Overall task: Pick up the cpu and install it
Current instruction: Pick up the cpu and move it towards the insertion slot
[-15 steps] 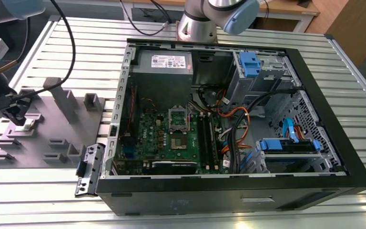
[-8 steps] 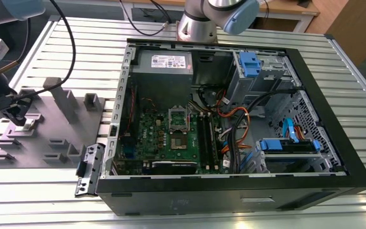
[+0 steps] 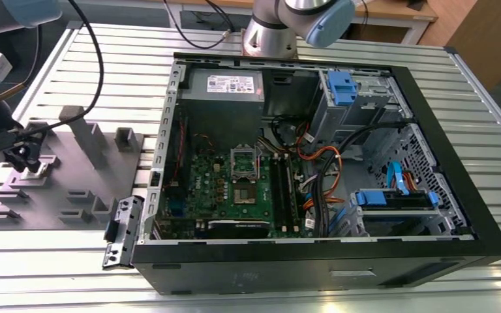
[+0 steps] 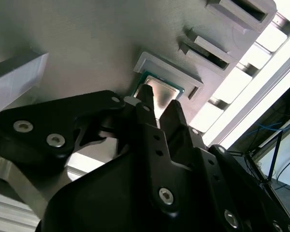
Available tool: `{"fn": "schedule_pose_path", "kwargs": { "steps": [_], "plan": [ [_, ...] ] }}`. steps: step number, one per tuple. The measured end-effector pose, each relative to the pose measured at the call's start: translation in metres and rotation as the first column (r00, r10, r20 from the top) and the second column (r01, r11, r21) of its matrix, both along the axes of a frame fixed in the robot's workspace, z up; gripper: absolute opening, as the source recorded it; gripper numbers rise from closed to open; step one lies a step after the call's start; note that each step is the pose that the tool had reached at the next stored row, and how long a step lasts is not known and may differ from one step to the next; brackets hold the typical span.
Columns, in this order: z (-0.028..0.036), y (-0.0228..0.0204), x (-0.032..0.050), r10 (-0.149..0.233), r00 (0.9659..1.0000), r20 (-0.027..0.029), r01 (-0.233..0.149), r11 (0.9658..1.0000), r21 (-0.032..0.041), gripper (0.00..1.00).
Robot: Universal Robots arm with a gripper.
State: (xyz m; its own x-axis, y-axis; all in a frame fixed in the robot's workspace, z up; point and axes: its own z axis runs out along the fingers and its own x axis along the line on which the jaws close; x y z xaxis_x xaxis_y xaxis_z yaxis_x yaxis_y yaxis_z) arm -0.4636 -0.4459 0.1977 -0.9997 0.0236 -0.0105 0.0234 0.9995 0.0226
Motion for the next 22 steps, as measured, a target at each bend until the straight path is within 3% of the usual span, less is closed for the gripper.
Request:
{"fn": "schedule_pose_path", "kwargs": {
  "steps": [4,6,7,12,22],
  "plan": [
    [0.0,0.0,0.0,0.0,1.0,0.0,0.0,1.0,0.0,0.47],
    [0.0,0.0,0.0,0.0,1.0,0.0,0.0,1.0,0.0,0.47],
    [0.0,0.0,0.0,0.0,1.0,0.0,0.0,1.0,0.0,0.53],
    [-0.0031,0.0006,0.0,0.001,1.0,0.0002,-0.001,1.0,0.0,0.53],
    [-0.0104,0.0064,-0.0001,0.027,0.9996,0.0004,-0.027,0.9996,-0.0005,0.53]
  ]
}}
